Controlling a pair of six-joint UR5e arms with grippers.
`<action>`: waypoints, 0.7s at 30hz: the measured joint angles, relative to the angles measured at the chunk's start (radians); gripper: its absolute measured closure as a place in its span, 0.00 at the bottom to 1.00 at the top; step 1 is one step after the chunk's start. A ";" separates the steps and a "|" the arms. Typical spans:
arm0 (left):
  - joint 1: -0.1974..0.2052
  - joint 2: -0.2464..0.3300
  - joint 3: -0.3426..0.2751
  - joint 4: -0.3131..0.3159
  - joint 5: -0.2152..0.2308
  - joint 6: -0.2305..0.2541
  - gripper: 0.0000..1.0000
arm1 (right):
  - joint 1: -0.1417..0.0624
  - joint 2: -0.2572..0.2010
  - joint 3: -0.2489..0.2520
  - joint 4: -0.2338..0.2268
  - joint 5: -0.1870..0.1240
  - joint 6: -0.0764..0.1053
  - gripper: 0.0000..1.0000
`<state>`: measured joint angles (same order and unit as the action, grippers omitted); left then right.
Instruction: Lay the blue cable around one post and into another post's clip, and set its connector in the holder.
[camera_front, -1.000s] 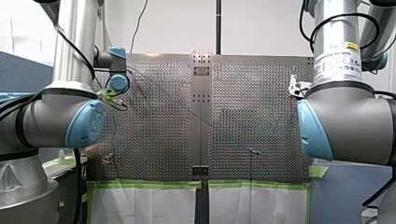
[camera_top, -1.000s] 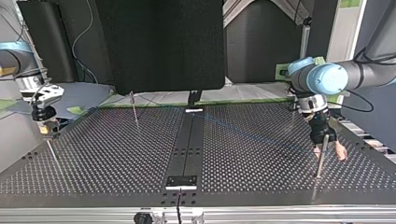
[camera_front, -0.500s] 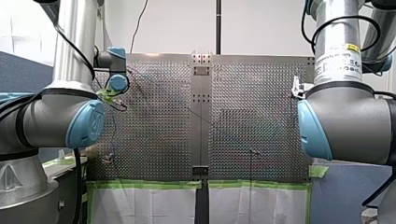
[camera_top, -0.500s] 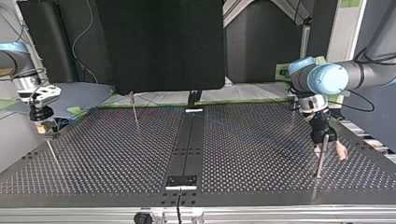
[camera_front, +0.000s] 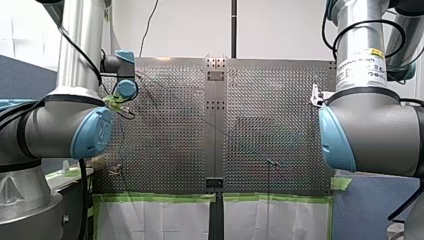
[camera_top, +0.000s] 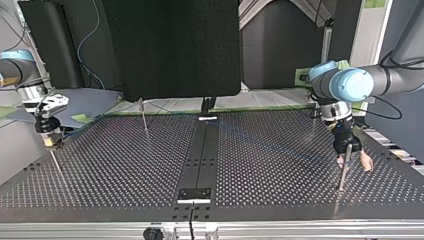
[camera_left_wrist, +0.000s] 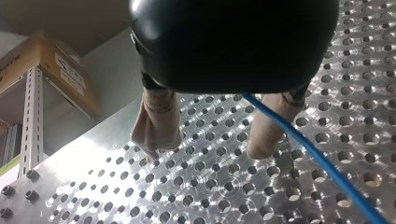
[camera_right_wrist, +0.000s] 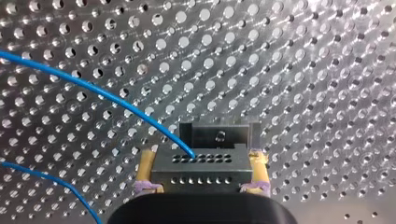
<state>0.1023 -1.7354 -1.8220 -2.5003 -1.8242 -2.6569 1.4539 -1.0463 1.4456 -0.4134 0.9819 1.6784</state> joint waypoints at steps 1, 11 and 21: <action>0.000 0.000 0.000 0.000 0.000 0.000 0.00 | 0.001 0.001 -0.001 -0.002 -0.001 0.000 1.00; 0.001 0.000 0.000 0.001 0.002 0.006 0.00 | 0.008 0.004 -0.014 -0.004 0.003 0.015 1.00; 0.002 0.000 0.000 0.003 0.001 0.008 0.00 | 0.014 0.004 -0.031 0.028 0.025 0.014 1.00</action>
<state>0.1039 -1.7354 -1.8220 -2.4975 -1.8228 -2.6494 1.4679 -1.0426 1.4147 -0.3852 1.0066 1.6928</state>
